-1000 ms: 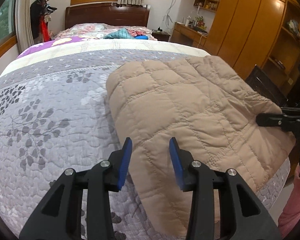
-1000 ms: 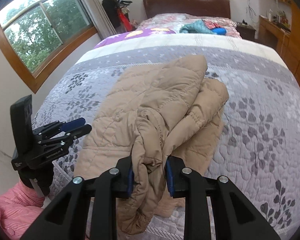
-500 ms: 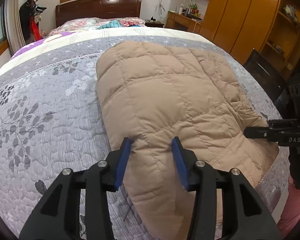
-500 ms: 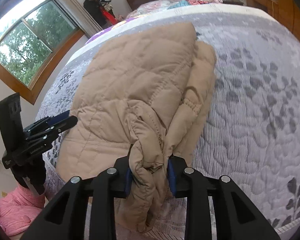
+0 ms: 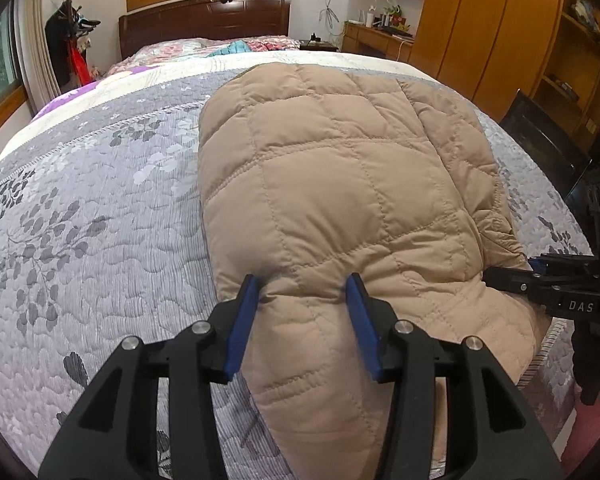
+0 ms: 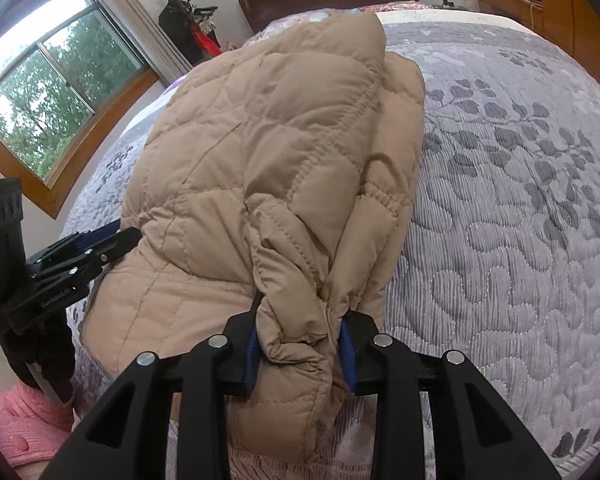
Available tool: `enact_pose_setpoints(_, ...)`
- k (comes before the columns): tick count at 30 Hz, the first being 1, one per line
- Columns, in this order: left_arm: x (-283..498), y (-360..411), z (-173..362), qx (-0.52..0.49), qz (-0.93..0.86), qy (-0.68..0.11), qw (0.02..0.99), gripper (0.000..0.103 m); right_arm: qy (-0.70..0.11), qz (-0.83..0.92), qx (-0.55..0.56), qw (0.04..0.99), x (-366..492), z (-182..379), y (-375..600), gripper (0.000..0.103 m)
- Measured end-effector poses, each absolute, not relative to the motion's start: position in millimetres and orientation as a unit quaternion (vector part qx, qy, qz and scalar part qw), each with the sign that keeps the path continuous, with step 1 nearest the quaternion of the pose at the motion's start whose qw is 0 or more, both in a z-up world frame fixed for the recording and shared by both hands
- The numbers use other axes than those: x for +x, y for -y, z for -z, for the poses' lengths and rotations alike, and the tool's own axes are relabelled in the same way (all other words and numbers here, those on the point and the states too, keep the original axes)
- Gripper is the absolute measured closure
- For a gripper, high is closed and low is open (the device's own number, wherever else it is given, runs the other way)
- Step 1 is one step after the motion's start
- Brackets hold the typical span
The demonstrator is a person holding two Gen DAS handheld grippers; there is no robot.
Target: Fold large clothes
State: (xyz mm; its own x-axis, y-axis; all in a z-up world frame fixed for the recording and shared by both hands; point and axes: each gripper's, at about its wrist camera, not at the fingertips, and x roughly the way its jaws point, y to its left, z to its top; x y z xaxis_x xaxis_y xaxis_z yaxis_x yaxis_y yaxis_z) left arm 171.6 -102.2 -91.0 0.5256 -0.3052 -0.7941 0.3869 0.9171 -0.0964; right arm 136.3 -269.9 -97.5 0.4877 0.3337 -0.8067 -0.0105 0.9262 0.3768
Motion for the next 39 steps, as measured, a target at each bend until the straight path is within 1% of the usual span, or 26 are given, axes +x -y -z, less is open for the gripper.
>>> enact_pose_setpoints(13,171.5,103.3,97.1,0.047,0.197,-0.442,0.874,0.057,-0.498,-0.099,0.167,0.845,136.9,100.8,272.4,0.071)
enact_pose_setpoints(18,173.1,98.8,95.2,0.037,0.202,-0.445,0.872,0.057,-0.498,-0.102,0.171,0.844,138.8,92.6,276.5,0.070)
enact_pose_setpoints(19,173.3,97.7,94.6,0.036,0.203,-0.445,0.871,0.057,-0.497,-0.103,0.170,0.845,138.1,90.9,277.4,0.068)
enact_pose_setpoints(21,173.4,96.7,93.3,0.034,0.206,-0.445,0.871,0.056,-0.496,-0.102,0.166,0.846,134.0,85.0,281.0,0.061)
enact_pose_setpoints(22,174.0,95.2,92.2,0.031,0.208,-0.445,0.870,0.056,-0.496,-0.097,0.162,0.848,131.1,82.3,283.3,0.055)
enact_pose_setpoints(26,175.6,87.6,83.7,0.020,0.222,-0.446,0.867,0.055,-0.486,-0.095,0.154,0.855,117.5,63.8,296.4,0.054)
enact_pose_setpoints(30,179.3,77.1,59.4,0.009,0.221,-0.424,0.878,0.057,-0.464,-0.090,0.141,0.870,119.1,30.3,311.2,0.054)
enact_pose_setpoints(31,181.9,76.2,54.4,0.004,0.222,-0.421,0.880,0.057,-0.458,-0.086,0.135,0.874,123.7,22.9,312.4,0.052)
enact_pose_setpoints(35,207.1,75.4,40.3,-0.028,0.222,-0.427,0.876,0.057,-0.455,-0.076,0.127,0.878,163.0,4.8,321.6,0.043)
enact_pose_setpoints(38,232.2,82.9,39.7,-0.048,0.226,-0.443,0.866,0.058,-0.475,-0.086,0.163,0.861,204.6,11.7,332.2,0.043)
enact_pose_setpoints(39,242.6,87.1,42.6,-0.059,0.231,-0.455,0.858,0.060,-0.482,-0.085,0.172,0.855,219.7,17.0,330.9,0.043)
